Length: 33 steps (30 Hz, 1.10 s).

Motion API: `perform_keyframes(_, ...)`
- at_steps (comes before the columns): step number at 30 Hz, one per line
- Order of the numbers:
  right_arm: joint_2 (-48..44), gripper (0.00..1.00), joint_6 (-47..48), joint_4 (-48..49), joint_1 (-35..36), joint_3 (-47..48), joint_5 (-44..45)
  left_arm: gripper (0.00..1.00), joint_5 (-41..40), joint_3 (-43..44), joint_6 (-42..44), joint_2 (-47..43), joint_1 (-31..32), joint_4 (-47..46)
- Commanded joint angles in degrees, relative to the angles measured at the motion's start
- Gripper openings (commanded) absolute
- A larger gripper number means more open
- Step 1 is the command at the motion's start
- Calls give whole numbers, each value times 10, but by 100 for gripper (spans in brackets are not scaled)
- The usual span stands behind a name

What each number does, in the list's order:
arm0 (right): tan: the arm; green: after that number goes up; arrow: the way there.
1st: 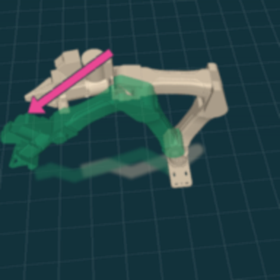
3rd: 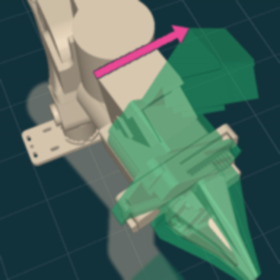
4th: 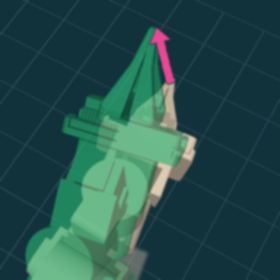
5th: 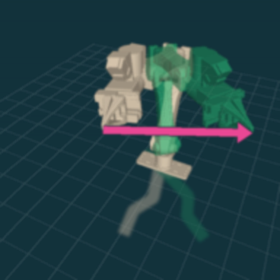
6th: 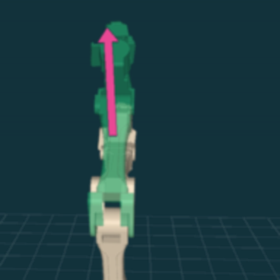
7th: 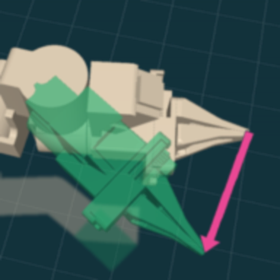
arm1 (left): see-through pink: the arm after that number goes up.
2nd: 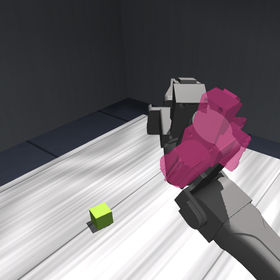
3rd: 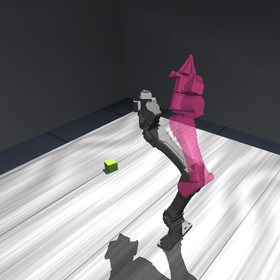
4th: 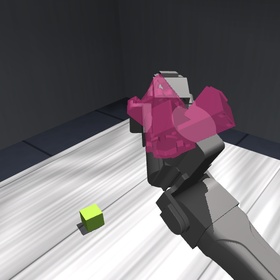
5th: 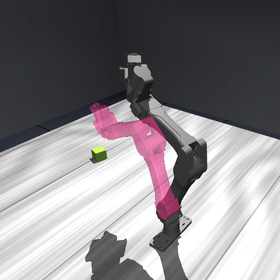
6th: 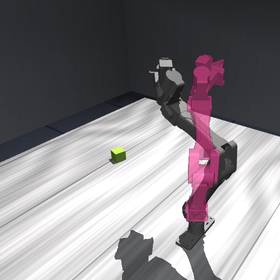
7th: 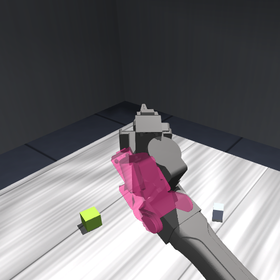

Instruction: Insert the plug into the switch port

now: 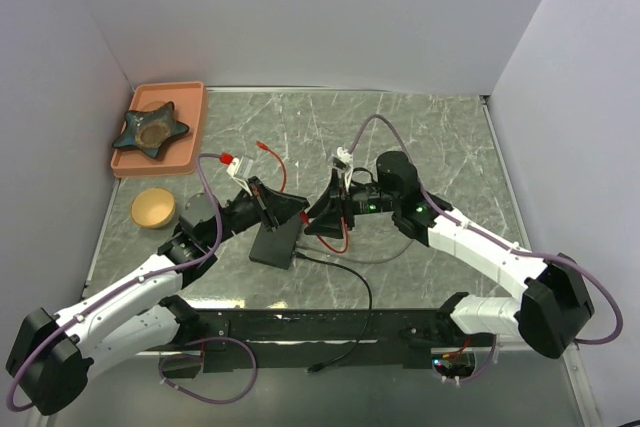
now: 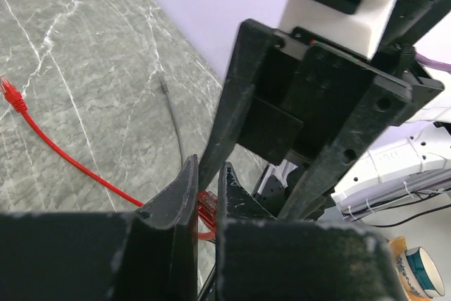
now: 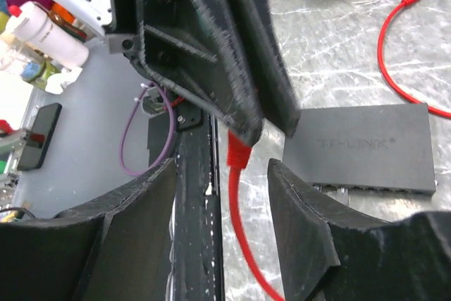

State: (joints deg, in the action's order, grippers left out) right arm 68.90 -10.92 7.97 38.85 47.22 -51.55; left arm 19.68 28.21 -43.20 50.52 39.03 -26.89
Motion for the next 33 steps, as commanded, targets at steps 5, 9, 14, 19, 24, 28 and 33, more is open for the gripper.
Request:
perform_keyframes(5, 53, 56, -46, 74, -2, 37, -24, 1, 9, 4, -6, -8, -2, -33)
perform_keyframes(9, 61, 46, -66, 95, -2, 36, -24, 1, 8, 6, -4, -7, -2, -28)
perform_keyframes(14, 37, 47, -61, 89, -1, 30, 5, 1, 4, 9, 0, -3, -2, -20)
perform_keyframes(19, 13, 48, -46, 58, -1, 31, 39, 1, 3, 10, -2, 0, -2, -21)
perform_keyframes(24, 17, 48, -46, 49, -1, 36, 44, 1, 4, 9, -7, 3, -2, -28)
perform_keyframes(28, 18, 44, -44, 46, -1, 33, 44, 1, 8, 10, -7, 9, -2, -32)
perform_keyframes(33, 18, 43, -36, 28, -2, 35, 47, 1, 4, 10, -4, 7, -2, -29)
